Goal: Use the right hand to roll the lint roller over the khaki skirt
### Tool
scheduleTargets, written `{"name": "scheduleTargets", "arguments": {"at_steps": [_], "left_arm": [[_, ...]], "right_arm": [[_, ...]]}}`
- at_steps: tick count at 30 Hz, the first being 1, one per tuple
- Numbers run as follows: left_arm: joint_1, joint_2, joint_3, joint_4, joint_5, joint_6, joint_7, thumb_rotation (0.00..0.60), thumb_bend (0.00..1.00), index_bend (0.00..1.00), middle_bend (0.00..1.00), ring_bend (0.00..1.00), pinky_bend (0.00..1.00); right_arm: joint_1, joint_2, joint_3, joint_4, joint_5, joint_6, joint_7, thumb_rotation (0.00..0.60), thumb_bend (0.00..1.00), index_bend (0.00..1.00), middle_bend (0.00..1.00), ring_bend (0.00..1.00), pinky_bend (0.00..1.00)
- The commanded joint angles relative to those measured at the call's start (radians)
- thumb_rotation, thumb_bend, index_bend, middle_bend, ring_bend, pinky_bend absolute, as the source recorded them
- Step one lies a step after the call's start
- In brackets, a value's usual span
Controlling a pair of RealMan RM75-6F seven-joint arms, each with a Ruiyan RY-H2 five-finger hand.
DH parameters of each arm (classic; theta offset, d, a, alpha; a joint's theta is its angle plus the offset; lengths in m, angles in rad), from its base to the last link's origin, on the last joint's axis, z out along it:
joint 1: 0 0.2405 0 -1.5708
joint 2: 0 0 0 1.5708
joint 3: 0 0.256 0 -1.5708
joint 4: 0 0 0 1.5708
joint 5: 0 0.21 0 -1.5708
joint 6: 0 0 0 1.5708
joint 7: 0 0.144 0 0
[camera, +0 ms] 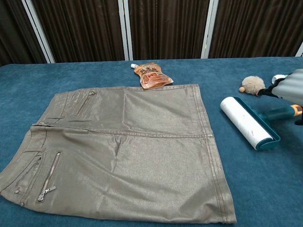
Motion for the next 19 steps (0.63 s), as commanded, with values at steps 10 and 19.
{"name": "scheduleTargets", "arguments": {"at_steps": [10,19], "left_arm": [[0.022,0.026,0.013,-0.002,0.051,0.050,-0.064,0.600,0.00,0.00,0.00,0.00,0.00],[0.035,0.026,0.023,0.008,0.080,0.079,-0.078,0.600,0.00,0.00,0.00,0.00,0.00]], "right_arm": [[-0.243,0.291,0.007,-0.345,-0.300,0.360,0.471,0.600,0.00,0.00,0.00,0.00,0.00],[-0.379,0.350,-0.037,-0.392,-0.487,0.551,0.641,0.600,0.00,0.00,0.00,0.00,0.00]]}}
